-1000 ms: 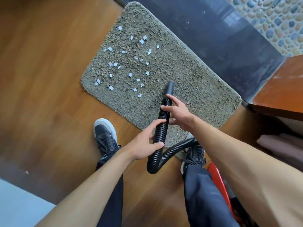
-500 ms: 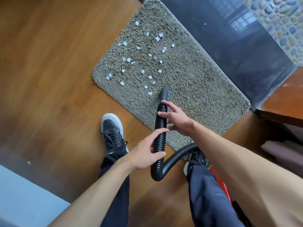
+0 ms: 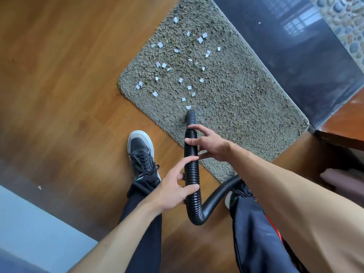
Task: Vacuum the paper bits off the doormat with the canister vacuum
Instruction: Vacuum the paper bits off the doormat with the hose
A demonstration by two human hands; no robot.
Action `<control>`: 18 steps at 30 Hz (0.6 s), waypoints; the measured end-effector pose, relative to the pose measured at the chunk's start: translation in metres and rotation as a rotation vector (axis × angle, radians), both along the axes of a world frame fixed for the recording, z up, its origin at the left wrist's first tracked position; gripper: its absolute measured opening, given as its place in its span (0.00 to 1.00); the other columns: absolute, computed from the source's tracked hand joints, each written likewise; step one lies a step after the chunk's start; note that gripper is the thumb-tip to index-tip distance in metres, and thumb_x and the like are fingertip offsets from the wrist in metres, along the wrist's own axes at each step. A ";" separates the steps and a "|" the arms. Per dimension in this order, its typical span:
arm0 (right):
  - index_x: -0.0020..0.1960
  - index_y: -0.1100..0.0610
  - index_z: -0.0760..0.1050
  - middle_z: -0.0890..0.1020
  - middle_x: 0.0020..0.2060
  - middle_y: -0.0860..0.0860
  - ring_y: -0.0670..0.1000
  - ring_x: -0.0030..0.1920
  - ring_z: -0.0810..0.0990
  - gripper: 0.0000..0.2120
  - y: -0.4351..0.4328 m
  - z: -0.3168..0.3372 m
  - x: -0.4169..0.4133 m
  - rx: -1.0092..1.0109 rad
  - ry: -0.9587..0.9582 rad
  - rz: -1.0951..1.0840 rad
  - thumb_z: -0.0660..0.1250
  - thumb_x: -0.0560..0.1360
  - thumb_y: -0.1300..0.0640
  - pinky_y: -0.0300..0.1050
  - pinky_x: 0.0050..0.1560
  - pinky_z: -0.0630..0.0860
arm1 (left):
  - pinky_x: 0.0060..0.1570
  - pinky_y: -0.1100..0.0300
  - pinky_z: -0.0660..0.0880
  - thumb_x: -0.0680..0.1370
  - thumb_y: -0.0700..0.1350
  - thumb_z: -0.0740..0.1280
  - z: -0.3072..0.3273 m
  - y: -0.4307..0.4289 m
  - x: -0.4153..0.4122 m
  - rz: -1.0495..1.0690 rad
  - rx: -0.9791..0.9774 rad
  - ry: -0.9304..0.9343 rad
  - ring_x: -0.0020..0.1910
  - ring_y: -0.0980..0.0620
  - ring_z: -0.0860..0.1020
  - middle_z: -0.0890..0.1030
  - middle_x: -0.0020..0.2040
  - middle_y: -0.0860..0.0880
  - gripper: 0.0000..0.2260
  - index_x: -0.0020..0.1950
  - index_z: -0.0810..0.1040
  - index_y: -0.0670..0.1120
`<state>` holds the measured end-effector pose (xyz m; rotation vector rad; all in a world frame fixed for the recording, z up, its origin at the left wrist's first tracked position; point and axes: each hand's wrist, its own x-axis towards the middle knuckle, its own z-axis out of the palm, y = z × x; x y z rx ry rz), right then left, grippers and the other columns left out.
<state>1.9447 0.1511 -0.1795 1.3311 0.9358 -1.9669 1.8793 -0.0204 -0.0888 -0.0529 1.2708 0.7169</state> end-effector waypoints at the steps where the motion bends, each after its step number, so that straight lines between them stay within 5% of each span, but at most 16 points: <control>1: 0.68 0.46 0.70 0.82 0.55 0.62 0.58 0.46 0.81 0.25 0.000 0.000 -0.002 0.005 0.002 0.004 0.72 0.75 0.60 0.61 0.48 0.81 | 0.44 0.46 0.83 0.78 0.37 0.68 -0.001 -0.001 -0.001 0.002 0.003 0.006 0.44 0.40 0.81 0.76 0.59 0.37 0.30 0.68 0.67 0.69; 6: 0.68 0.45 0.70 0.82 0.51 0.59 0.54 0.43 0.81 0.24 -0.003 0.004 -0.013 0.050 0.006 0.014 0.70 0.76 0.61 0.52 0.39 0.81 | 0.51 0.36 0.80 0.78 0.38 0.69 -0.005 -0.008 -0.008 -0.015 0.031 0.036 0.44 0.34 0.80 0.77 0.59 0.38 0.31 0.69 0.66 0.71; 18: 0.70 0.45 0.69 0.82 0.51 0.57 0.51 0.41 0.83 0.26 -0.003 0.006 -0.026 0.082 -0.014 0.011 0.70 0.76 0.62 0.48 0.35 0.80 | 0.49 0.40 0.82 0.79 0.37 0.67 -0.009 -0.005 -0.015 -0.018 0.021 0.021 0.48 0.28 0.81 0.76 0.59 0.37 0.30 0.68 0.65 0.69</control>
